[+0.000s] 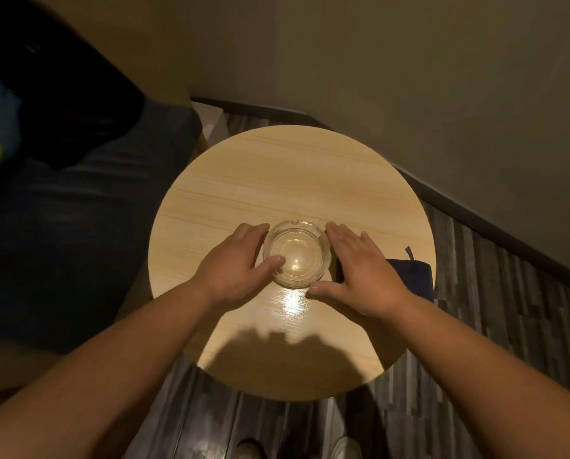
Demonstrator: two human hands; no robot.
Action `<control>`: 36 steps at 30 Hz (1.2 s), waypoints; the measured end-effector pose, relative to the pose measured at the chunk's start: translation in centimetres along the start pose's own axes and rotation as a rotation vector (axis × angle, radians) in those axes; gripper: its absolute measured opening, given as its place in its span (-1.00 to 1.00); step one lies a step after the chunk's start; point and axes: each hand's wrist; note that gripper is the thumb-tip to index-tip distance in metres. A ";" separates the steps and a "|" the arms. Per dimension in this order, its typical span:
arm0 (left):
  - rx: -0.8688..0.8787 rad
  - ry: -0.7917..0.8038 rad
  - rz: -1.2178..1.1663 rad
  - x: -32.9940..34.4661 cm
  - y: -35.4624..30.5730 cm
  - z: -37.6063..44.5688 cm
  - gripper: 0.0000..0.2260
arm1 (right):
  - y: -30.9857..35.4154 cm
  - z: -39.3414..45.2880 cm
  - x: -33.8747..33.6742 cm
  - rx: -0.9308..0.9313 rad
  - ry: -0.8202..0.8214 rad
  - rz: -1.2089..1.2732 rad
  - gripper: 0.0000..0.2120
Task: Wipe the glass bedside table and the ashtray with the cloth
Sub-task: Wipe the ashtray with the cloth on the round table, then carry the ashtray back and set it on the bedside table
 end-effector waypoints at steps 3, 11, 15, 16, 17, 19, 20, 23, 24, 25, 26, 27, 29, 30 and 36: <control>0.006 0.000 0.048 -0.2 0.3 -1.2 -0.08 | 0.0 1.3 0.5 0.009 0.040 0.015 0.14; 0.094 0.002 0.141 1.6 1.5 -0.2 -0.04 | -0.7 2.1 1.8 0.028 0.009 -0.004 0.14; 0.095 -0.036 0.048 2.1 1.3 -0.2 -0.08 | -1.0 2.3 2.2 0.033 -0.024 0.004 0.13; 0.097 -0.043 0.037 2.2 1.3 -0.2 -0.09 | -1.0 2.3 2.2 0.033 -0.029 0.013 0.12; 0.100 -0.048 0.031 2.1 1.2 -0.2 -0.09 | -1.0 2.3 2.3 0.033 -0.030 0.023 0.12; 0.095 -0.052 0.025 2.1 1.2 -0.2 -0.09 | -1.0 2.3 2.2 0.033 -0.026 0.043 0.12; 0.086 -0.046 0.020 2.0 1.1 -0.2 -0.09 | -1.0 2.4 2.2 0.034 -0.022 0.055 0.12; 0.080 -0.024 -0.026 1.7 0.8 -0.1 -0.12 | -0.5 2.2 1.4 0.046 -0.005 0.128 0.12; 0.073 -0.017 -0.053 1.5 0.6 -0.1 -0.14 | -0.1 2.1 0.9 0.045 -0.007 0.161 0.10; 0.057 -0.015 -0.085 1.3 0.5 -0.1 -0.15 | 0.3 2.0 0.3 0.043 -0.012 0.195 0.07; 0.040 -0.016 -0.118 0.8 0.2 -0.2 -0.15 | 0.7 2.0 -0.4 0.039 -0.019 0.228 0.03; 0.029 -0.020 -0.146 0.2 -0.2 -0.3 -0.15 | 1.2 2.0 -1.2 0.037 -0.026 0.263 -0.02; 0.030 -0.036 -0.163 -1.2 -0.8 -0.8 -0.15 | 2.3 1.9 -2.8 0.036 -0.023 0.322 -0.07; 0.028 -0.042 -0.156 -2.1 -1.2 -1.1 -0.15 | 2.9 1.9 -3.7 0.037 -0.016 0.323 -0.05; 0.001 -0.097 -0.131 -11.4 -4.5 -3.4 -0.12 | 8.2 1.9 -12.2 -0.019 -0.027 0.239 0.02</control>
Point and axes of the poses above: each hand's wrist, its own z-axis towards the middle knuckle, its own x-axis out of the palm, y = z × x, and after that the axes turned 1 degree about -z, right-handed
